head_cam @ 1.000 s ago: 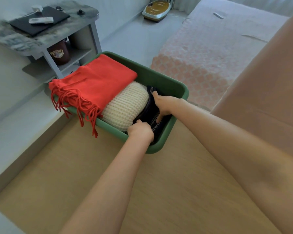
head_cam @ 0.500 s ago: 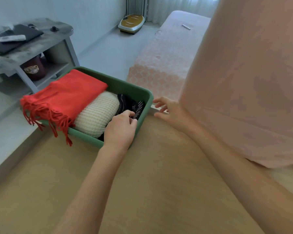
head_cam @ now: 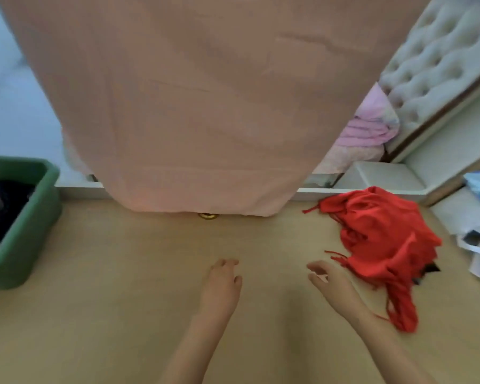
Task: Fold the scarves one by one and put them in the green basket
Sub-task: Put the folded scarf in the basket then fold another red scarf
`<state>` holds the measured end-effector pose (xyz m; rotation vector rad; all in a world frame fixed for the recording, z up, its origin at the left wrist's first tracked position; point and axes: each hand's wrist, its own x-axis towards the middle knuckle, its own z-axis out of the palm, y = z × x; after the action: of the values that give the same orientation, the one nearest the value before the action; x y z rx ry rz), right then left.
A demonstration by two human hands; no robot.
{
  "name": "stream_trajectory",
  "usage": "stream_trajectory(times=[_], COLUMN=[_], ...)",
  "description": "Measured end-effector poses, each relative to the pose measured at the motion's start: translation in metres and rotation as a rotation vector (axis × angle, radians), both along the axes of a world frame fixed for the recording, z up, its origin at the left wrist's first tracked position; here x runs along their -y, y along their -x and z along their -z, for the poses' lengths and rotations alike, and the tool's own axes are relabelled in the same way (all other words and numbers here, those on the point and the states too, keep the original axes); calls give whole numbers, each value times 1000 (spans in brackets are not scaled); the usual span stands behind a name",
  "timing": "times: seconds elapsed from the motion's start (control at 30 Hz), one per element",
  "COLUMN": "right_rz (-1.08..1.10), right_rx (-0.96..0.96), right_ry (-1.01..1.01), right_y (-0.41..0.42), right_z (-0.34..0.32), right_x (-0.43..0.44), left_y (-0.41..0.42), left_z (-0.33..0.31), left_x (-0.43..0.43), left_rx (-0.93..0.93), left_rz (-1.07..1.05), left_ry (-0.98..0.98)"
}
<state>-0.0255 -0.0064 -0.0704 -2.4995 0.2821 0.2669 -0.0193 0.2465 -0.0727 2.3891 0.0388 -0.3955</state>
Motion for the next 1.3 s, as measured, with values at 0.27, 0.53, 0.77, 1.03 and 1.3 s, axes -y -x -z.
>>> stream_trajectory(times=[0.27,0.53,0.77,1.03,1.3], right_rz=[363,605,226,108,-118], right_rx=[77,136,315,313,463], right_ry=[213,211,-72,-279,31], right_y=[46,77,131,187,134], right_z=[39,81,90,103,88], right_x=[153,198,120,35,73], left_y=[23,33,42,71,78], left_z=[52,70,61,81,78], left_x=[142,194,228,214,145], left_rx=[-119,-47,-385,-287,-20], left_rz=[330,323,-114,-398,-619], left_ry=[-103,-114,462,342,426])
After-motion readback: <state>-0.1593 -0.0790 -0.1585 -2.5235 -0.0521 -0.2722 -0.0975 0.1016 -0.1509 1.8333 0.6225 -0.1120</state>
